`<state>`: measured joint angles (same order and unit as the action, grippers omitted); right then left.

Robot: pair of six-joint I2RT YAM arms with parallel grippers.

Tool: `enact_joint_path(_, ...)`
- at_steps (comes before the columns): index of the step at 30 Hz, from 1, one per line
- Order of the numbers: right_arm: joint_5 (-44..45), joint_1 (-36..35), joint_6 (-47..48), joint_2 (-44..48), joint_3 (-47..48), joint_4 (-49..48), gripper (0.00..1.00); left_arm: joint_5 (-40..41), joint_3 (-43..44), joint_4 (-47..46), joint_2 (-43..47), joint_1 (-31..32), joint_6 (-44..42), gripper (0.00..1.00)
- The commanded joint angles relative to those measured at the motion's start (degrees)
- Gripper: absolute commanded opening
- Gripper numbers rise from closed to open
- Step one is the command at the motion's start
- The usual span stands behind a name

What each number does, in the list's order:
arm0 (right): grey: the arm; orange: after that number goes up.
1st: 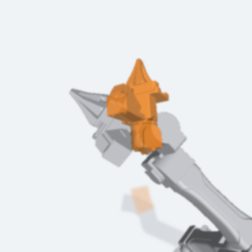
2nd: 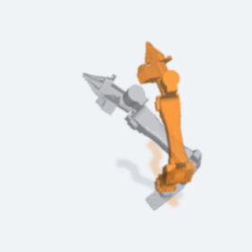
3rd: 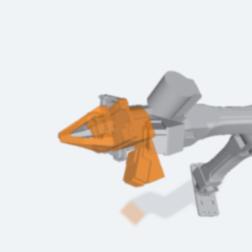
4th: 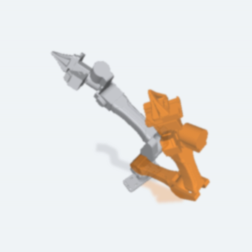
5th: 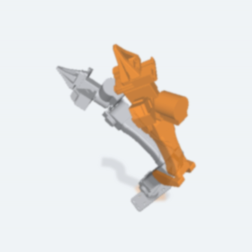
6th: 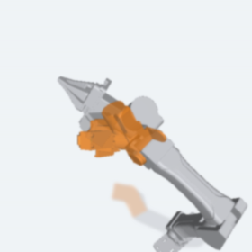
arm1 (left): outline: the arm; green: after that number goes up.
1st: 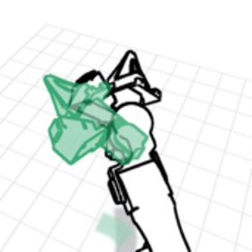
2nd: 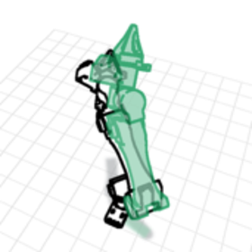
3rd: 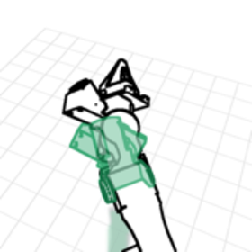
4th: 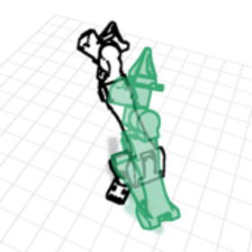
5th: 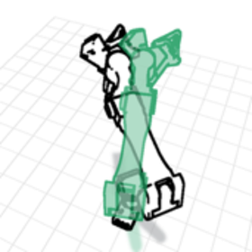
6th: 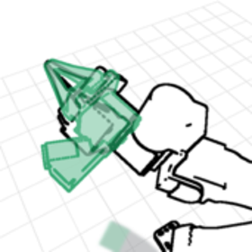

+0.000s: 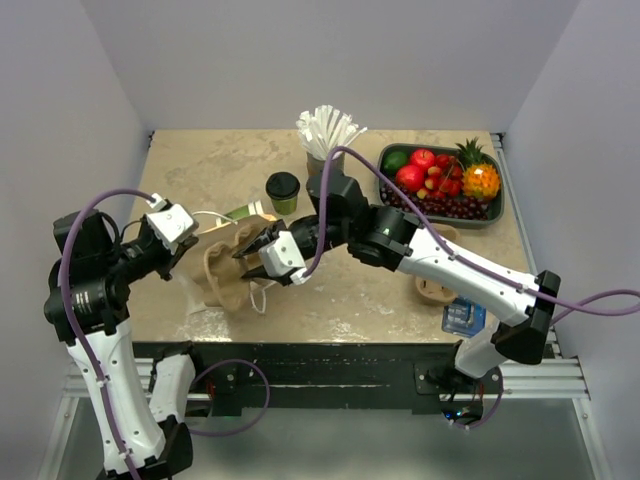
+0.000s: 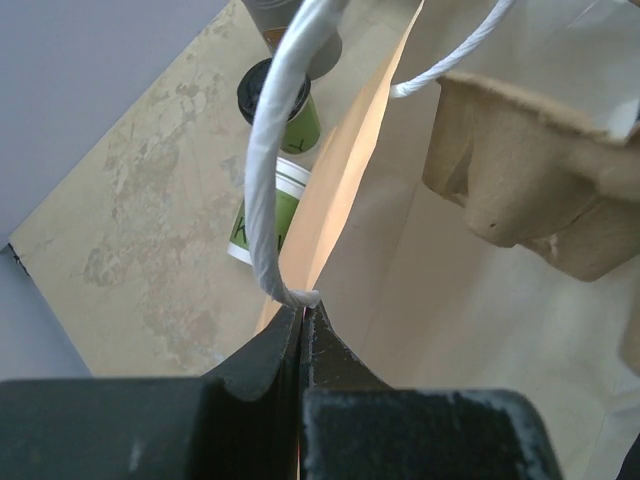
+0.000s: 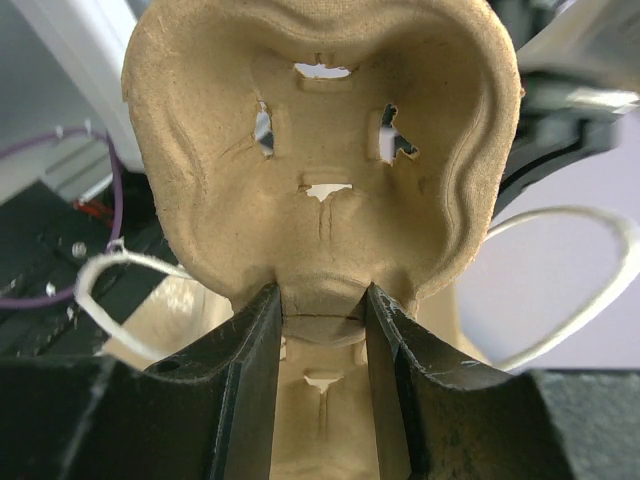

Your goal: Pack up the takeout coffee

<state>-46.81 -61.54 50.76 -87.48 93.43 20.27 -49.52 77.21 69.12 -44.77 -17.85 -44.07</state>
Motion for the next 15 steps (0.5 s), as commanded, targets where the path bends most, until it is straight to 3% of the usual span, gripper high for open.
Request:
enact_joint_path(1, 6.2, -1.6, 7.9, -0.9, 1.8, 7.5, 0.0, -2.8, 2.9, -0.1, 1.0, 0.2, 1.7, 0.0)
enact_joint_path(9, 17.9, -5.6, 3.2, -0.7, -0.9, 4.9, 0.0, -4.2, 1.0, 1.6, 2.1, 0.3, 3.6, 0.0)
enact_joint_path(15, 13.8, -5.8, -0.5, 4.2, -3.1, 1.3, 0.0, -2.9, 0.1, 0.6, 2.1, 0.3, 4.5, 0.0)
